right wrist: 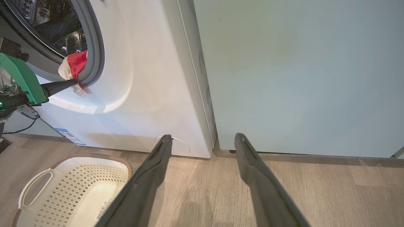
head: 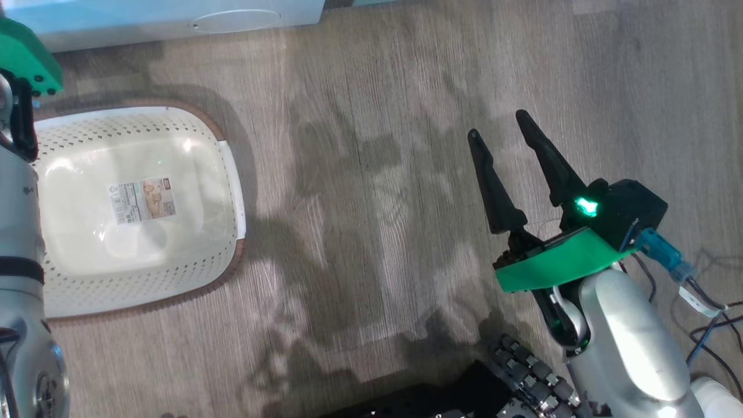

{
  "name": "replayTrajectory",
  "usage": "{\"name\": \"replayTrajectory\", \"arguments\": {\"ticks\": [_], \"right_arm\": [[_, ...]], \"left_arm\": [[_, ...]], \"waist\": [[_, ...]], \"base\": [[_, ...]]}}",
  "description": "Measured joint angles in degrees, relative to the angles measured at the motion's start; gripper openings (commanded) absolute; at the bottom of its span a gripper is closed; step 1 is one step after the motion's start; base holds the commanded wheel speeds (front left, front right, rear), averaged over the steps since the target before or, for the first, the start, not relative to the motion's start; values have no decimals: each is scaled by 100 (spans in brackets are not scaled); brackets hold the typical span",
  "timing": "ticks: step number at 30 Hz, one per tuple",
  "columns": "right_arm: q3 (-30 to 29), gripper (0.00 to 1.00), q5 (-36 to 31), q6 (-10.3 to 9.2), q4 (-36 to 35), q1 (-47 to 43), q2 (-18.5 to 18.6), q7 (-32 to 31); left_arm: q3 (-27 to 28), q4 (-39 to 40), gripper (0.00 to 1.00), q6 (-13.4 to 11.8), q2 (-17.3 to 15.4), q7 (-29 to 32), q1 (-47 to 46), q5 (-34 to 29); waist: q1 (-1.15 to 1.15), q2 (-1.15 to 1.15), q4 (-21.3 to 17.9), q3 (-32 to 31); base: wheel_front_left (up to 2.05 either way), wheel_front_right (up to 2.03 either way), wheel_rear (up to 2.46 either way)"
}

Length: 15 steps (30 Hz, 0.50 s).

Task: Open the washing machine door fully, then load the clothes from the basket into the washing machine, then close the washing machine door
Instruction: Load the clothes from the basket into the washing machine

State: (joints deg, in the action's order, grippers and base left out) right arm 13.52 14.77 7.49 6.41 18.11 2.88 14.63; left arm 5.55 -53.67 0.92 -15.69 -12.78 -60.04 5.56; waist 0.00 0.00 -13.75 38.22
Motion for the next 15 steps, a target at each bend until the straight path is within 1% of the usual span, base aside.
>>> {"name": "replayTrajectory", "arguments": {"ticks": [4, 8, 12, 15], "right_arm": [[3, 100, 0, 0, 20, 7, 0, 0], [18, 100, 0, 0, 13, 7, 0, 0], [47, 100, 55, 0, -7, 15, 0, 0], [92, 100, 123, 0, -27, 23, 0, 0]], "left_arm": [[-40, 0, 0, 51, -7, -100, -10, 0], [-120, 280, 0, 170, -29, -144, -20, 34], [-311, 470, 0, 380, -154, -123, -261, 30], [-558, 589, 0, 526, -348, 158, -685, -63]], "waist": [[0, 0, 3, -36], [0, 0, -9, -58], [0, 0, -54, 7], [0, 0, -108, 107]], "base": [[0, 0, 0], [0, 0, 0], [0, 0, 0], [0, 0, 0]]}}
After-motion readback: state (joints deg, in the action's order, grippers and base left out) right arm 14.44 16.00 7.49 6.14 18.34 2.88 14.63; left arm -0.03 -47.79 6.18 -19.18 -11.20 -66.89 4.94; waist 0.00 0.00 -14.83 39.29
